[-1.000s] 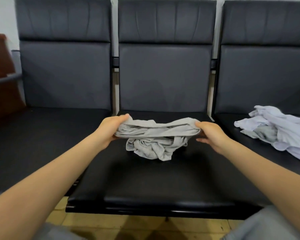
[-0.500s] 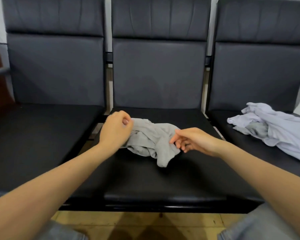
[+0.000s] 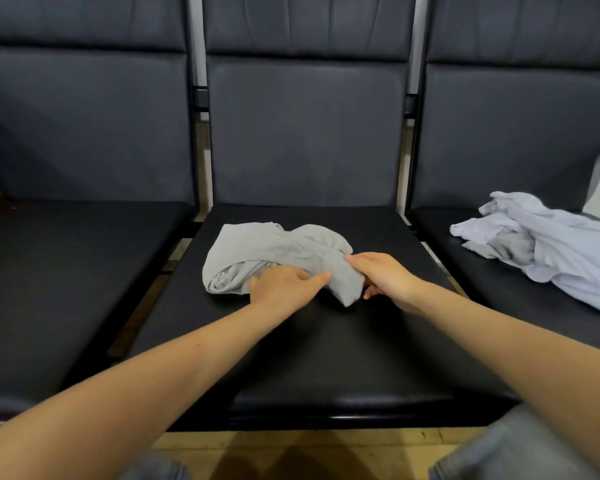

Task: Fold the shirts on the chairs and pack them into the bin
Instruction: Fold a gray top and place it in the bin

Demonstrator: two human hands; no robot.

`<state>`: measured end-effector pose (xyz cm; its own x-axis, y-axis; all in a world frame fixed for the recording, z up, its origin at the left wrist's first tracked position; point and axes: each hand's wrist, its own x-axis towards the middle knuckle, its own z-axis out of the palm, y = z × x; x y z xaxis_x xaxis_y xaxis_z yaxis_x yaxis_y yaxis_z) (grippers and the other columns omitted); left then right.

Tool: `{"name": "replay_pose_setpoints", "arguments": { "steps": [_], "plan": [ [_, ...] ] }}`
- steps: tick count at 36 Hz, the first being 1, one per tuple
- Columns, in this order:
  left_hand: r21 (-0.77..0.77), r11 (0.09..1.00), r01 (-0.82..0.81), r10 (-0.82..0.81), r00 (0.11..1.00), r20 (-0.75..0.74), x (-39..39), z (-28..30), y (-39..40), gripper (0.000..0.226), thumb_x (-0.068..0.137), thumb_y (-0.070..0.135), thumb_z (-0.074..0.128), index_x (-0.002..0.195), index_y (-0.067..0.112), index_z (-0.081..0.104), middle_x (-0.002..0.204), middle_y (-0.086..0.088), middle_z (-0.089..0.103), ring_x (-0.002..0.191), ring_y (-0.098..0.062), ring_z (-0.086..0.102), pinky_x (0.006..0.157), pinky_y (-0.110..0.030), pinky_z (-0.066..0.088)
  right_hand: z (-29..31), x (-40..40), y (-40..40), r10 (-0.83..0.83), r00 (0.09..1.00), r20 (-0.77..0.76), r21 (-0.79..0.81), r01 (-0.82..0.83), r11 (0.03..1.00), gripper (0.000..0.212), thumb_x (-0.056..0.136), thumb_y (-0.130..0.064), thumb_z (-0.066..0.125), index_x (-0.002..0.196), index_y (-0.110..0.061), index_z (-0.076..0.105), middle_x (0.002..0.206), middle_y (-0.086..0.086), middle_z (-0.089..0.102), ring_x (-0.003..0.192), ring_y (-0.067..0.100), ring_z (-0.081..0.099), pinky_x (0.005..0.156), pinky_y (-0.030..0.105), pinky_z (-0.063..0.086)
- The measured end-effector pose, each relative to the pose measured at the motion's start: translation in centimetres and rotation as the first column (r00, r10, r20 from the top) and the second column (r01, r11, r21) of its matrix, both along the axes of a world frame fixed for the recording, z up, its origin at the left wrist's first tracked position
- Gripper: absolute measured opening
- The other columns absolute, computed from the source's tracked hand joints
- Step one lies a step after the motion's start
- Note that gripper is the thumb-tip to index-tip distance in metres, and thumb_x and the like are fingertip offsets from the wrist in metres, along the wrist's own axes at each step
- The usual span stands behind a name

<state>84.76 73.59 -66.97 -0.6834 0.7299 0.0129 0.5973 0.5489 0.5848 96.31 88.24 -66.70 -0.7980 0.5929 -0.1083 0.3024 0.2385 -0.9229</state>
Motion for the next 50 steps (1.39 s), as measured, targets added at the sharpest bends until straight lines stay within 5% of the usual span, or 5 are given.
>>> {"name": "replay_pose_setpoints", "arguments": {
  "steps": [19,27,39,45,50],
  "plan": [
    [0.518,0.785,-0.339,-0.115,0.743,0.659,-2.0,2.5,-0.4,0.022,0.085,0.020,0.062,0.097,0.001,0.065,0.088,-0.006,0.064,0.086,-0.019,0.060,0.083,-0.035,0.051,-0.4,-1.8,1.8,-0.188,0.982,-0.031,0.094,0.190,0.977,0.033,0.100,-0.041,0.046,0.096,-0.014,0.064,0.081,0.002,0.061,0.076,0.015,0.059,0.057,0.026,0.049],
    [0.440,0.760,-0.479,-0.291,0.355,0.889,-5.2,4.7,-3.9,0.047,0.087,0.010,0.058,0.134,0.007,0.051,0.120,-0.020,0.066,0.104,-0.036,0.067,0.075,-0.048,0.059,0.9,-5.8,0.6,-0.238,0.971,0.029,-0.048,0.239,0.970,0.065,0.089,-0.063,0.050,0.121,-0.007,0.058,0.117,0.003,0.057,0.105,0.021,0.056,0.078,0.033,0.047],
    [0.537,0.708,-0.458,-0.359,0.421,0.833,-6.4,7.4,-8.0,0.032,0.098,0.030,0.050,0.089,0.007,0.070,0.093,-0.010,0.073,0.081,-0.020,0.072,0.070,-0.031,0.060,2.3,-3.5,0.1,-0.214,0.973,-0.085,0.460,0.229,0.858,0.036,0.085,-0.019,0.062,0.058,-0.017,0.038,0.058,-0.001,0.041,0.055,0.014,0.038,0.051,0.031,0.029],
    [0.641,0.564,-0.521,-0.422,0.485,0.766,-7.6,9.8,-9.8,0.030,0.099,0.036,0.050,0.102,0.010,0.065,0.094,-0.009,0.074,0.087,-0.022,0.073,0.072,-0.033,0.056,6.4,-3.3,-0.8,-0.459,0.819,-0.344,-0.509,0.248,0.824,0.008,0.090,-0.018,0.064,0.084,-0.012,0.062,0.085,0.004,0.065,0.080,0.018,0.064,0.065,0.030,0.054],
    [0.689,0.596,-0.413,-0.471,0.515,0.716,-6.3,10.6,-9.4,0.032,0.098,0.030,0.050,0.123,0.018,0.067,0.123,-0.010,0.066,0.109,-0.025,0.066,0.088,-0.039,0.055,7.9,-5.2,-4.1,-0.242,0.819,-0.520,-0.514,-0.073,0.855,0.012,0.095,-0.022,0.062,0.085,-0.014,0.063,0.081,0.001,0.068,0.080,0.015,0.066,0.080,0.031,0.054]
  ]
}}
